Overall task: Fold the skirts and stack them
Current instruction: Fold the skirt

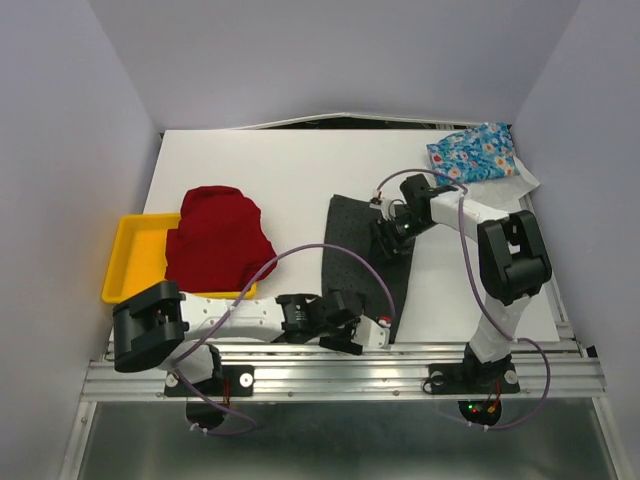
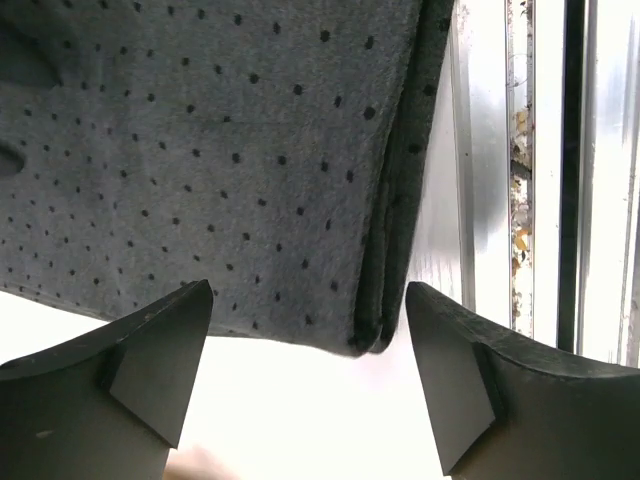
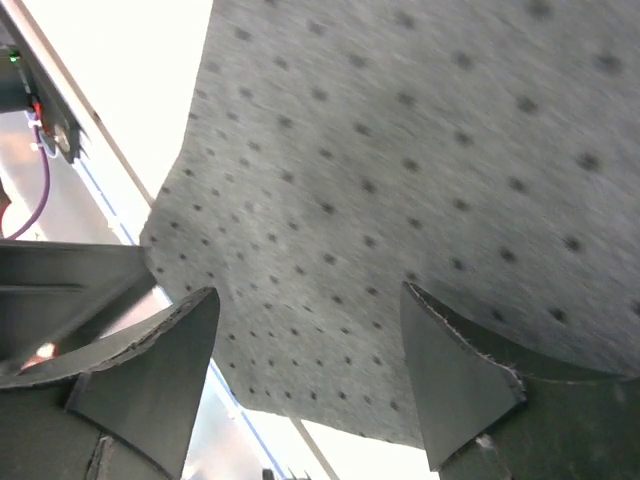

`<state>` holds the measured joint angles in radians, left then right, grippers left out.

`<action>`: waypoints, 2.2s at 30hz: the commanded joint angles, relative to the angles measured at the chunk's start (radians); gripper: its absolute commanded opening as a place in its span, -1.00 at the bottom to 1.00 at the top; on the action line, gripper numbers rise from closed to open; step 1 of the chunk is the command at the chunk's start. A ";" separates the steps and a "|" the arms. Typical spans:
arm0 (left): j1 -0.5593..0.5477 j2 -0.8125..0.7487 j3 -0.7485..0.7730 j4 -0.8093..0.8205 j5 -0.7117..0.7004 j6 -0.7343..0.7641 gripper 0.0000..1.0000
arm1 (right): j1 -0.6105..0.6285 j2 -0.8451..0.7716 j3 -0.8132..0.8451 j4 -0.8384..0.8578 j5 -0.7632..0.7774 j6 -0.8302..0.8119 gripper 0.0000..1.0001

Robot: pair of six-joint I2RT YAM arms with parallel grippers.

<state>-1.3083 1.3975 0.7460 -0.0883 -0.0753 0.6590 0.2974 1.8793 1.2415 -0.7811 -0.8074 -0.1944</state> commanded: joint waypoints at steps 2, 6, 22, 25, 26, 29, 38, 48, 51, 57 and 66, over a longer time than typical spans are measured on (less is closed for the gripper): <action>-0.051 0.052 -0.028 0.119 -0.072 -0.010 0.72 | 0.101 -0.037 -0.031 0.084 0.008 0.044 0.47; -0.080 0.103 -0.059 0.166 -0.093 -0.021 0.61 | 0.170 -0.017 -0.091 0.141 0.028 0.043 0.37; -0.226 0.161 -0.117 0.182 -0.155 -0.099 0.46 | 0.302 0.098 -0.128 0.117 -0.013 -0.008 0.23; -0.232 0.172 -0.116 0.182 -0.188 -0.111 0.33 | 0.302 0.099 -0.128 0.117 -0.013 -0.010 0.23; -0.233 0.175 -0.114 0.186 -0.204 -0.119 0.26 | 0.302 0.101 -0.128 0.117 -0.016 -0.008 0.22; -0.233 0.153 -0.097 0.182 -0.247 -0.125 0.10 | 0.302 0.099 -0.122 0.114 -0.025 -0.011 0.22; -0.233 0.112 0.088 -0.020 -0.164 -0.219 -0.33 | 0.321 0.086 -0.125 0.118 -0.050 -0.011 0.22; -0.232 0.064 0.148 -0.139 -0.038 -0.237 -1.00 | 0.326 -0.031 -0.074 0.129 -0.018 0.024 0.28; -0.232 0.052 0.153 -0.165 0.018 -0.242 -1.00 | 0.258 -0.086 0.019 0.131 0.043 0.033 0.37; -0.224 0.051 0.141 -0.174 0.074 -0.239 -1.00 | 0.091 0.003 0.278 0.126 0.152 -0.002 0.40; -0.122 0.044 0.167 -0.185 0.173 -0.271 -1.00 | 0.009 0.038 0.149 0.080 -0.265 -0.044 0.23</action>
<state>-1.4788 1.4830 0.8566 -0.2607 0.0441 0.4194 0.2813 1.9285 1.5005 -0.6533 -0.8154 -0.2253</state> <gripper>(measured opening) 0.283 0.622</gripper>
